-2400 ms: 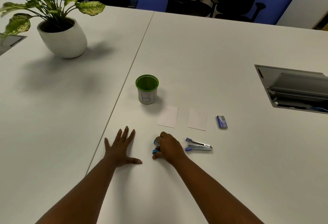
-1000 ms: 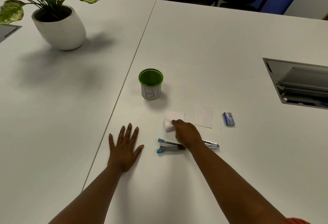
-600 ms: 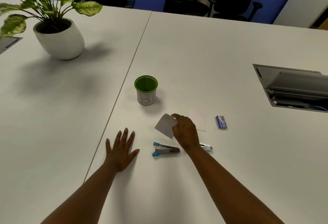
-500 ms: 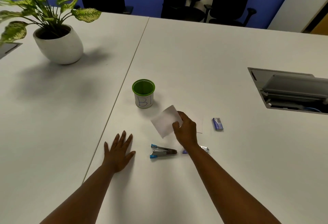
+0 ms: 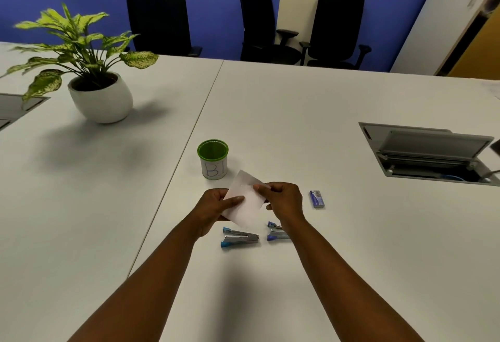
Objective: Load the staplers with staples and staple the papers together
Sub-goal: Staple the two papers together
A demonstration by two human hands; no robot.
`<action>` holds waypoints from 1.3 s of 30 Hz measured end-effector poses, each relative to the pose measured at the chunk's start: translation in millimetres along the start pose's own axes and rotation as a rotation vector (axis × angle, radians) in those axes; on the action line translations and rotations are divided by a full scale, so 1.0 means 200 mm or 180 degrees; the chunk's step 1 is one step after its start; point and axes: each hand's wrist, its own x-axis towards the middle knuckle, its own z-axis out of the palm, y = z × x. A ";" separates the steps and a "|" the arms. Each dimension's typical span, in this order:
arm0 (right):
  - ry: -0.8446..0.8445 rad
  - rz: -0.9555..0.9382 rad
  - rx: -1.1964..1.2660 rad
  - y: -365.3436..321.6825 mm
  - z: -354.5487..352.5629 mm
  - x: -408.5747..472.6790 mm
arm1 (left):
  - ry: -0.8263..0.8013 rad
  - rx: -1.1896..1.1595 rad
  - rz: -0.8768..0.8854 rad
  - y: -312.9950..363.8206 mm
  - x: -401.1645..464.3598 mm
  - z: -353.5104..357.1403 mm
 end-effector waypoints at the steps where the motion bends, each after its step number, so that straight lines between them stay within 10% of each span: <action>1: -0.0006 -0.0030 0.0033 -0.01 -0.01 -0.02 | 0.0042 0.0004 0.0010 0.01 -0.01 0.01; 27: -0.0035 -0.2355 -0.0971 0.12 -0.07 -0.16 | -0.0021 -0.0801 -0.0680 0.13 -0.13 0.09; 35: -0.0322 -0.2442 -0.1276 0.12 -0.09 -0.15 | -0.0066 -0.0569 -0.0573 0.09 -0.09 0.08; 39: -0.0367 -0.1293 -0.0480 0.07 -0.09 -0.15 | 0.0048 -0.0090 -0.0356 0.07 -0.07 0.07</action>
